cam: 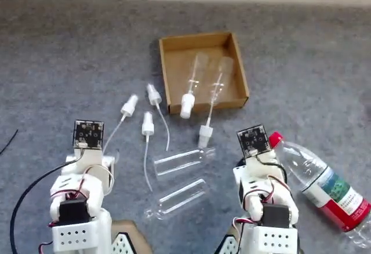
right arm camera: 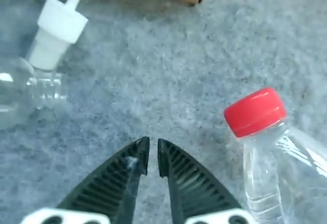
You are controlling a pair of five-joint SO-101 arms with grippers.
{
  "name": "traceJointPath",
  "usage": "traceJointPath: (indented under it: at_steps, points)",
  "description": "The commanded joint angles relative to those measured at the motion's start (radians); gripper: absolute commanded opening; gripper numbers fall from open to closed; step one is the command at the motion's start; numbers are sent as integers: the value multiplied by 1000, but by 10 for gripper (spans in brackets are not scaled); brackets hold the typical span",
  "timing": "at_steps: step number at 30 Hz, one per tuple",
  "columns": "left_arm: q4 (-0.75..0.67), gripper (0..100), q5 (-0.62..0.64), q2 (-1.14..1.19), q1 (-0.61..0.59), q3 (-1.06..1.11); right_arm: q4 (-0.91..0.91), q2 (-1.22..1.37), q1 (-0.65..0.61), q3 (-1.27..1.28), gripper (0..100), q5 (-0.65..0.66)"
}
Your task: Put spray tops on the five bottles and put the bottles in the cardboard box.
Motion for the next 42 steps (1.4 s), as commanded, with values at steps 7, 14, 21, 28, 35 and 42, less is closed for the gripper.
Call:
traceJointPath:
  at_steps: [7, 14, 21, 28, 35, 42]
  points:
    - [176, 201, -5, -4, -13, 19, 2, 4, -4, 166, 6, -8]
    - [176, 201, -5, -4, -13, 19, 2, 4, -4, 166, 6, -8]
    - [176, 201, -5, -4, -13, 19, 2, 4, -4, 166, 6, -8]
    - [176, 201, -5, -4, -13, 19, 2, 4, -4, 166, 6, -8]
    - [176, 201, -5, -4, -13, 19, 2, 4, -4, 166, 6, -8]
    - [176, 201, -5, -4, -13, 19, 2, 4, -4, 166, 6, -8]
